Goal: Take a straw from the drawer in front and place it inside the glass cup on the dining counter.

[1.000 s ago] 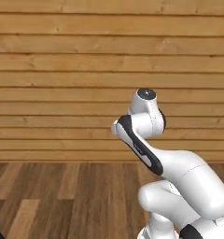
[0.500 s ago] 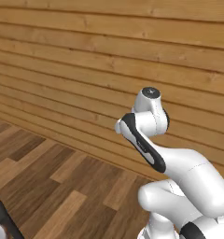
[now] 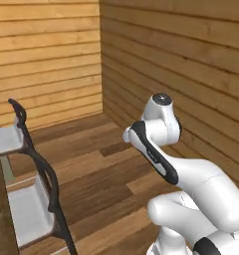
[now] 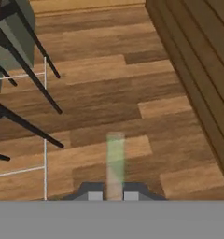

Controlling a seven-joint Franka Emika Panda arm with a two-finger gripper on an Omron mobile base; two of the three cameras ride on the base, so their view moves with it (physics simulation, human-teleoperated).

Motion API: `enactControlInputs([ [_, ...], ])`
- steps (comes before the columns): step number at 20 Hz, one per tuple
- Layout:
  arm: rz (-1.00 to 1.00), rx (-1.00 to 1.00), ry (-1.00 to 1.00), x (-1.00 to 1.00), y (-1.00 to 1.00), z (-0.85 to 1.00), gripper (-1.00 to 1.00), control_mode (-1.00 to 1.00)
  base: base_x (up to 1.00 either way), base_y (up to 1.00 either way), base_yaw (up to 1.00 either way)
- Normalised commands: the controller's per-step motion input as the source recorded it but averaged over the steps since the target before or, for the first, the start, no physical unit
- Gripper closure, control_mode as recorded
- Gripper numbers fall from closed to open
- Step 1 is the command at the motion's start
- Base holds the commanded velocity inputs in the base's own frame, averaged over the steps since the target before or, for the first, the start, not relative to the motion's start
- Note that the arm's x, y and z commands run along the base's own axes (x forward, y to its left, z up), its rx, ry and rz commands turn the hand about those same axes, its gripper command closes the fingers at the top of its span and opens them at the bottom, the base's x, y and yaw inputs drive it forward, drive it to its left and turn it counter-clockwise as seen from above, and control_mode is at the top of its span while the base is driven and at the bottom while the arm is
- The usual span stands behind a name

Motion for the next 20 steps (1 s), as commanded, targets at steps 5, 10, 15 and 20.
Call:
enactControlInputs([
  [5,0.00,0.00,0.00,0.00,0.00,0.00,1.00,1.00,0.81,-0.18,0.77],
  [10,0.00,0.00,0.00,0.00,0.00,0.00,1.00,1.00,0.57,-0.65,0.62],
  [15,0.00,0.00,0.00,0.00,0.00,0.00,1.00,1.00,0.44,-0.79,0.52],
  [20,0.00,0.00,0.00,0.00,0.00,0.00,1.00,1.00,0.47,-0.74,0.54],
])
